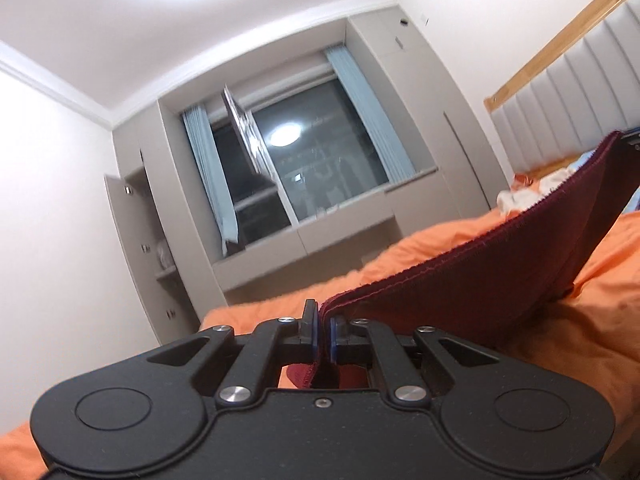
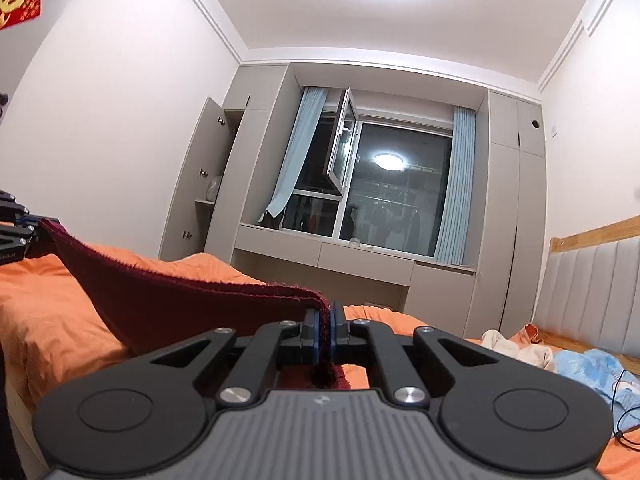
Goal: Fold small clothes
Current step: 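Lift the shirt edge with both tools and fold it over the other half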
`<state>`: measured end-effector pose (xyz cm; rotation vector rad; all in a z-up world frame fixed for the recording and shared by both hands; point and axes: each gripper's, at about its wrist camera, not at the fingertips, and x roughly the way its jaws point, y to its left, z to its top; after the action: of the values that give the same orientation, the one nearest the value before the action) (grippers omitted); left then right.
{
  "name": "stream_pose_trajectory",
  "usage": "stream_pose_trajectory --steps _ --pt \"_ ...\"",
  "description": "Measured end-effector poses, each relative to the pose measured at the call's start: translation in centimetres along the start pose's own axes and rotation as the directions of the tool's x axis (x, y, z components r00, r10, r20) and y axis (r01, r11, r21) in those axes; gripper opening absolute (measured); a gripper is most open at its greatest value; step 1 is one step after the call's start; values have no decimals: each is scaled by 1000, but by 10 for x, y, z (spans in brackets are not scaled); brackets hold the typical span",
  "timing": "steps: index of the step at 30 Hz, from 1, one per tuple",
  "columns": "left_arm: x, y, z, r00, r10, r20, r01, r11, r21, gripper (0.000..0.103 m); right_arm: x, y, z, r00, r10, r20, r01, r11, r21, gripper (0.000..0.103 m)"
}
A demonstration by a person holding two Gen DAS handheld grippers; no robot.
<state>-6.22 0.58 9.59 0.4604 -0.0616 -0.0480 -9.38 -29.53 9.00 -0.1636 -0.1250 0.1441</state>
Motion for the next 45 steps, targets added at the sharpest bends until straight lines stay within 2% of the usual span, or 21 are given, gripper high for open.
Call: stream_pose_trajectory --steps 6,15,22,30,38,40,45 --pt "-5 -5 9 1000 -21 13 21 1000 -11 5 20 -3 -3 1000 6 -10 -6 1000 2 6" --pt "45 -4 13 1000 8 3 -8 1000 10 5 98 -15 -4 1000 2 -5 -2 1000 -11 6" --pt "127 -3 26 1000 21 4 -21 999 29 6 194 -26 -8 999 -5 -45 3 999 -49 6" --pt "252 -1 22 993 -14 -121 14 1000 -3 6 311 -33 -40 982 -8 -187 -3 998 -59 6" --pt "348 -10 -27 952 -40 -303 39 999 -10 6 389 -16 -93 936 28 -351 -67 993 -99 6" --pt "365 -10 -44 938 -55 -344 45 998 -37 6 401 -9 -106 925 31 -379 -82 989 -120 6" --pt "402 -18 -80 888 -85 -452 79 996 -32 6 421 2 -136 897 31 -441 -106 984 -146 6"
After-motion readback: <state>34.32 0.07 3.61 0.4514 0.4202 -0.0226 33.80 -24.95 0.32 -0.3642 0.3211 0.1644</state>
